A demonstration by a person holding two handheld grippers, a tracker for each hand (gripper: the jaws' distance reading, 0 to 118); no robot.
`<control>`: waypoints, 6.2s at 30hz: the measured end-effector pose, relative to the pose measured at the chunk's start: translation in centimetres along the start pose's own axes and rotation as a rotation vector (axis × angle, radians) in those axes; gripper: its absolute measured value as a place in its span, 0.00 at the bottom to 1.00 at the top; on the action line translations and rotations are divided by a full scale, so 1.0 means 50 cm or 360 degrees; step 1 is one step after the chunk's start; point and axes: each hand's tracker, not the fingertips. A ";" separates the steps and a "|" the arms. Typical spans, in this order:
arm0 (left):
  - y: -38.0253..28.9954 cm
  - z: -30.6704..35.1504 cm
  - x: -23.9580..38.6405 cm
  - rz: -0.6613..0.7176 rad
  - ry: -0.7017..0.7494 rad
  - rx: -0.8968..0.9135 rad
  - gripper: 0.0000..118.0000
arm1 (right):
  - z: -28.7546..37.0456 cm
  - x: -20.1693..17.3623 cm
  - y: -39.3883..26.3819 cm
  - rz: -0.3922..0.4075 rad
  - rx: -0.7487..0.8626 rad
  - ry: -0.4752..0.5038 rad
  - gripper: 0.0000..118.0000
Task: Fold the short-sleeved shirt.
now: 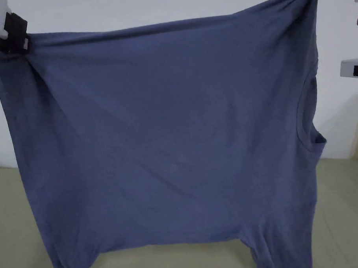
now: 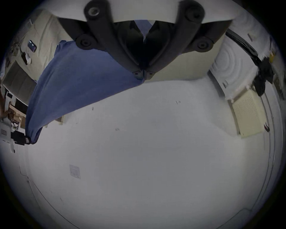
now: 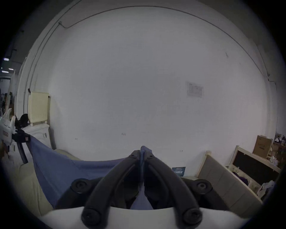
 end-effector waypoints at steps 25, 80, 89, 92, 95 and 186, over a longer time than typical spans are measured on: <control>-0.304 -0.042 -0.042 0.0144 -0.0196 -0.0162 0.00 | 0.075 -0.021 -0.278 0.0018 -0.0329 0.0161 0.04; -1.014 0.511 0.331 0.0361 -0.0106 -0.0656 0.00 | 0.850 -0.374 -0.894 -0.0277 -0.1011 0.0391 0.00; -1.031 0.396 0.209 0.0538 0.0176 -0.0689 0.32 | 0.813 -0.304 -0.888 -0.0354 -0.0986 0.0299 0.00; -1.037 0.319 0.174 0.0530 0.0230 -0.0753 0.72 | 0.789 -0.267 -0.884 -0.0379 -0.0960 0.0200 0.02; -1.036 0.258 0.146 0.0588 0.0188 -0.0777 0.72 | 0.757 -0.234 -0.892 -0.0383 -0.0975 0.0148 0.22; -0.931 0.094 0.138 0.0561 0.0094 -0.0563 0.34 | 0.668 -0.232 -0.920 -0.0436 -0.0887 0.0085 0.00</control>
